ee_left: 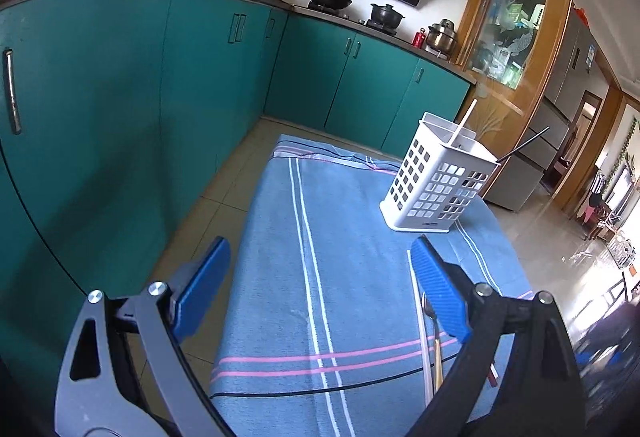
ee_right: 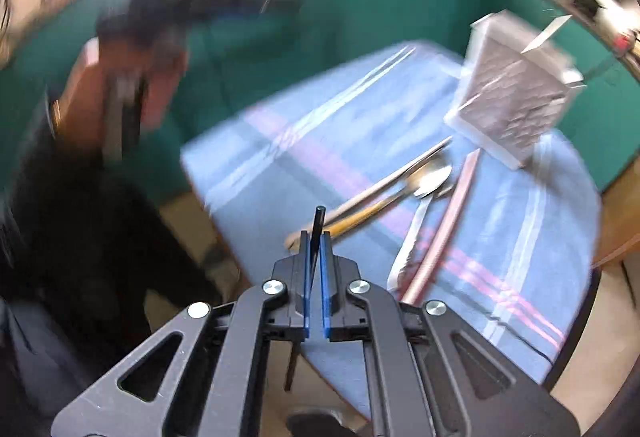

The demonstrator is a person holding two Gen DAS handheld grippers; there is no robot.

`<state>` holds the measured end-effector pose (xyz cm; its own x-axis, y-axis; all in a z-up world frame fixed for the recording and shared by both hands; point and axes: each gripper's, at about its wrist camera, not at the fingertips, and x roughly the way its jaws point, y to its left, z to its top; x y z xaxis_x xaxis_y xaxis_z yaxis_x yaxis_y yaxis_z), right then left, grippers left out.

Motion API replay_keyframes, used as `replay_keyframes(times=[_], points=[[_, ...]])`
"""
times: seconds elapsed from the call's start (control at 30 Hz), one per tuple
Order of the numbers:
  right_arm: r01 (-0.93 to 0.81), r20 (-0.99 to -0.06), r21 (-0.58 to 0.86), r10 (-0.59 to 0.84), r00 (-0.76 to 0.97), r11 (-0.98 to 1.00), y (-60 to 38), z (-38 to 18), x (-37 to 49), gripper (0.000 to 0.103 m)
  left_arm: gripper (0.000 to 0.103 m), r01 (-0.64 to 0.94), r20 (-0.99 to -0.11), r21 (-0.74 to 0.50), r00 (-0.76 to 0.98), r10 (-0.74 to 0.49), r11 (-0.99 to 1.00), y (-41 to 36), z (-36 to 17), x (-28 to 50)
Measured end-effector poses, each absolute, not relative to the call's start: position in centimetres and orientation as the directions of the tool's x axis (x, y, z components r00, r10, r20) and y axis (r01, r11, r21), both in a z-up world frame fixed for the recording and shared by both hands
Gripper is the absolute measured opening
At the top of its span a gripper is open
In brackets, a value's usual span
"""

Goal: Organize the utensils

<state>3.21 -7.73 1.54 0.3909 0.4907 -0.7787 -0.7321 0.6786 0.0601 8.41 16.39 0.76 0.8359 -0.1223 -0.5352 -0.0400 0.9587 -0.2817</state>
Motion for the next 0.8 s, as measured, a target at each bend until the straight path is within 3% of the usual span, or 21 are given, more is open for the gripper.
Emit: replay_keyframes(times=[0.3, 0.5, 0.8], points=[[-0.656, -0.665, 0.243, 0.615, 0.424, 0.715, -10.4, 10.8, 5.3, 0.004, 0.09, -0.028, -0.544, -0.277, 0.829, -0.132, 0.961, 15.6, 0.5, 8.7], [-0.62, -0.502, 0.374, 0.713, 0.489, 0.689, -12.2, 19.2, 8.6, 0.004, 0.09, -0.029, -0.543, -0.281, 0.829, -0.133, 0.959, 15.5, 0.4, 8.7], [-0.474, -0.393, 0.314, 0.567, 0.724, 0.822, -13.3, 27.5, 16.6, 0.004, 0.09, -0.024, -0.551, -0.288, 0.822, -0.145, 0.957, 15.5, 0.0, 9.0]])
